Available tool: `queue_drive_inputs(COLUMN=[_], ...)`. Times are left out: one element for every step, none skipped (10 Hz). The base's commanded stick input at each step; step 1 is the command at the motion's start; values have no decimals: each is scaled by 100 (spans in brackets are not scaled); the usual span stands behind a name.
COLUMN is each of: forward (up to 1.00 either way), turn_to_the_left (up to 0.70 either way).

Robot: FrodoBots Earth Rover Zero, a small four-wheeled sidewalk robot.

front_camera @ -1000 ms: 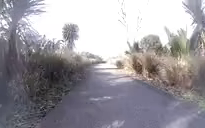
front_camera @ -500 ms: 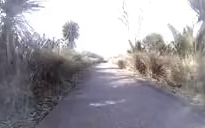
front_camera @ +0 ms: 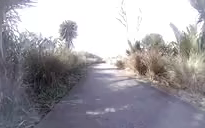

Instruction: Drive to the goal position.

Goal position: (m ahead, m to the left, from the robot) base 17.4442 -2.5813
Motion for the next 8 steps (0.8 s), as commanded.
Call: queue_drive_inputs(forward=[45,45,45,45,45,45,45,45], turn_to_the_left=[-27,-27,-27,-22,-11,0,0,0])
